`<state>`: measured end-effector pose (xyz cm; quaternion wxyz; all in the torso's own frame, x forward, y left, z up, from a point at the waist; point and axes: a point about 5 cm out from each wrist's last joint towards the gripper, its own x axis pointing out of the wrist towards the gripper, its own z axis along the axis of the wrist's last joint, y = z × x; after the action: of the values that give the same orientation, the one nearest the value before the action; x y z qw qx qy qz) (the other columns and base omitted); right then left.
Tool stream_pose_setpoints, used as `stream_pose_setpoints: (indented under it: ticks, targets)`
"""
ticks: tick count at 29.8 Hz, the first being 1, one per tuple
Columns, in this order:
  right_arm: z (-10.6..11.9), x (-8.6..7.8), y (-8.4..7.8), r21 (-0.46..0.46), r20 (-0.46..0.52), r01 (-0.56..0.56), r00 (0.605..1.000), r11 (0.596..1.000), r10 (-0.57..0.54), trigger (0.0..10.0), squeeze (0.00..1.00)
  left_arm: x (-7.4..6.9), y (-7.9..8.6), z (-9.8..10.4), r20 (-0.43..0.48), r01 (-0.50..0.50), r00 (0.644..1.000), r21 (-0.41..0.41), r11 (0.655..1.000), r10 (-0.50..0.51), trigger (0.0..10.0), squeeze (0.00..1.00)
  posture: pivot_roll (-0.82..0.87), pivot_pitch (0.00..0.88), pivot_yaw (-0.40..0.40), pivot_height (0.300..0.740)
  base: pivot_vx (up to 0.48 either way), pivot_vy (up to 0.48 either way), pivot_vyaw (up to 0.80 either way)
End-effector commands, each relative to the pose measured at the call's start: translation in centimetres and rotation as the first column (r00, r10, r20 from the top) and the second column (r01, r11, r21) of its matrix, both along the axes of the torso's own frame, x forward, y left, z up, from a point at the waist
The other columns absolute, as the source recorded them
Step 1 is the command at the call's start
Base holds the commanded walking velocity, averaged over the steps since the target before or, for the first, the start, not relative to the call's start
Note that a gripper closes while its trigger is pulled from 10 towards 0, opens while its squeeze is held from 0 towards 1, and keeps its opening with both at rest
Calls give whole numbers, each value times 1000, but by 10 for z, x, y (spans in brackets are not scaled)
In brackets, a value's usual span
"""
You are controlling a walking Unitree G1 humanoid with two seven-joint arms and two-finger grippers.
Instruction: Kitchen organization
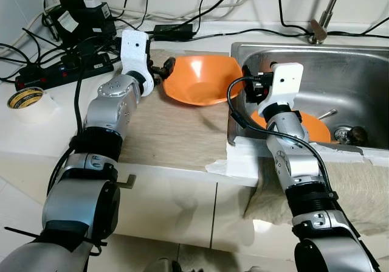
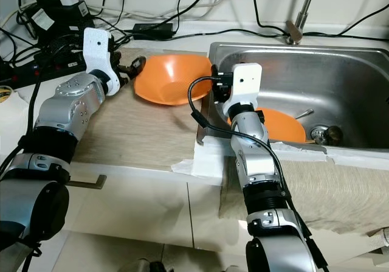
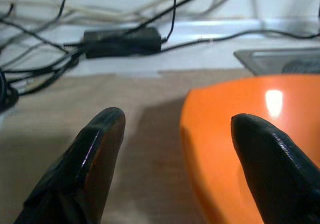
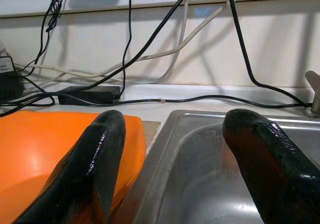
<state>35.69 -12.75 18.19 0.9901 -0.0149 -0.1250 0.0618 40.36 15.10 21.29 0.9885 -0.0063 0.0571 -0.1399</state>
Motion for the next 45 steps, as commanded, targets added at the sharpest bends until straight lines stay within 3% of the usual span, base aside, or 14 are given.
stream_pose_setpoints:
  ticks: [1, 9, 15, 19, 29, 33, 34, 45]
  targets:
    - [2, -1, 3, 0, 5, -12, 1000, 1000, 12, 10000, 0, 2, 3, 1, -31, -10, 999, -10, 1000, 10, 10000, 0, -126, 0, 104, 732, 0, 0, 0]
    - [2, 0, 4, -2, 5, -16, 1000, 1000, 16, 10000, 0, 1, -5, -3, -116, 6, 993, -148, 989, -23, 10000, 0, -131, 0, 106, 732, 0, 0, 0]
    - [2, -1, 4, -3, 3, -18, 1000, 1000, 18, 10000, 0, 1, -6, -4, -141, 3, 990, -190, 982, -30, 10000, 0, -133, 0, 106, 732, 0, 0, 0]
    - [1, -1, 4, -4, 2, -19, 1000, 1000, 19, 10000, 0, 1, -7, -4, -143, 10, 989, -181, 983, -36, 10000, 0, -132, 0, 105, 732, 0, 0, 0]
    - [2, 0, 5, -6, 3, -23, 1000, 1000, 23, 10000, 0, -2, -10, -16, -210, 48, 976, -53, 997, -58, 10000, 0, -132, 0, 102, 732, 0, 0, 0]
    - [2, 0, 5, -6, 3, -22, 1000, 1000, 22, 10000, 0, -2, -11, -19, -224, 60, 972, -42, 997, -68, 9843, 0, -131, 0, 103, 732, 0, 0, 0]
    - [2, 0, 5, -5, 3, -21, 1000, 1000, 21, 10000, 0, -3, -11, -20, -225, 62, 972, -36, 997, -69, 0, 0, -131, 0, 103, 732, 0, 0, 0]
    - [1, -1, 4, -6, -1, -18, 1000, 1000, 18, 10000, 0, -2, -11, -17, -216, 75, 972, -85, 994, -92, 0, 0, -133, 0, 102, 732, 0, 0, 0]
